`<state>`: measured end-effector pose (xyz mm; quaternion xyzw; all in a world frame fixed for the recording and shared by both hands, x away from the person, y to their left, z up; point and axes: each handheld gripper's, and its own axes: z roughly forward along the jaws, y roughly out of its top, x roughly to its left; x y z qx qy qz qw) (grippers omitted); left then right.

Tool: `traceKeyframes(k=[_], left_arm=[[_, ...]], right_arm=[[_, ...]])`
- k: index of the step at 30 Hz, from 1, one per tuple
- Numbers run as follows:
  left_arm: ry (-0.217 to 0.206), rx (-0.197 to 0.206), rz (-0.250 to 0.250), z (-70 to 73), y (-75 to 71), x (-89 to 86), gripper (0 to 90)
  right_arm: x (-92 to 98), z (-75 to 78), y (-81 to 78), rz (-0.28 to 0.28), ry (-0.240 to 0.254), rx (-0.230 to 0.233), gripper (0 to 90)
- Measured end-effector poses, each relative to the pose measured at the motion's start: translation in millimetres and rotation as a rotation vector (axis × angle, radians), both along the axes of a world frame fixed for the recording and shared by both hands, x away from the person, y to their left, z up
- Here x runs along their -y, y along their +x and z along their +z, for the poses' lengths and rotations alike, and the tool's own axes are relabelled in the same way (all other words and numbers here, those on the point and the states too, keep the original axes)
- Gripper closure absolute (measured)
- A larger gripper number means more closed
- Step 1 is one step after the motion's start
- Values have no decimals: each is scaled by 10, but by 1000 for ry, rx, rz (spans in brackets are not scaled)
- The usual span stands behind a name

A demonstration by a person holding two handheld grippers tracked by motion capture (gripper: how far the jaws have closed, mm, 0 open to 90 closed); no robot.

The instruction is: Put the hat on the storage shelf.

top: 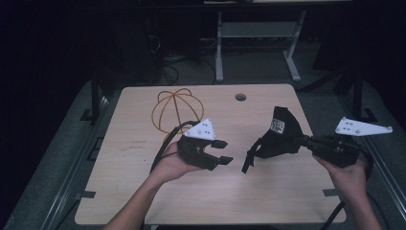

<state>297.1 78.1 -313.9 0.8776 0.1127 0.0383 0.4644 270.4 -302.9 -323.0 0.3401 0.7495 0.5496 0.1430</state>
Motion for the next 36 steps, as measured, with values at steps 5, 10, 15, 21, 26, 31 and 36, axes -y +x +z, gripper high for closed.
traceKeyframes(k=[5,10,15,21,26,31,36], left_arm=[[32,14,31,-184,-48,-140,433],[32,9,61,-338,-65,-279,403],[19,23,79,-443,-100,-386,382],[14,34,90,-533,-143,-441,374],[15,31,87,-631,-160,-482,363],[12,25,79,-669,-181,-489,350],[22,10,78,-724,-187,-518,334]], right_arm=[[-22,109,46,9,-14,-2,881],[-51,208,93,21,-9,-2,881],[-143,332,149,43,-13,0,880],[-254,469,214,58,-24,3,880],[-411,629,277,78,-24,6,879],[-529,745,340,92,-19,16,878],[-635,827,414,112,-16,21,878]])
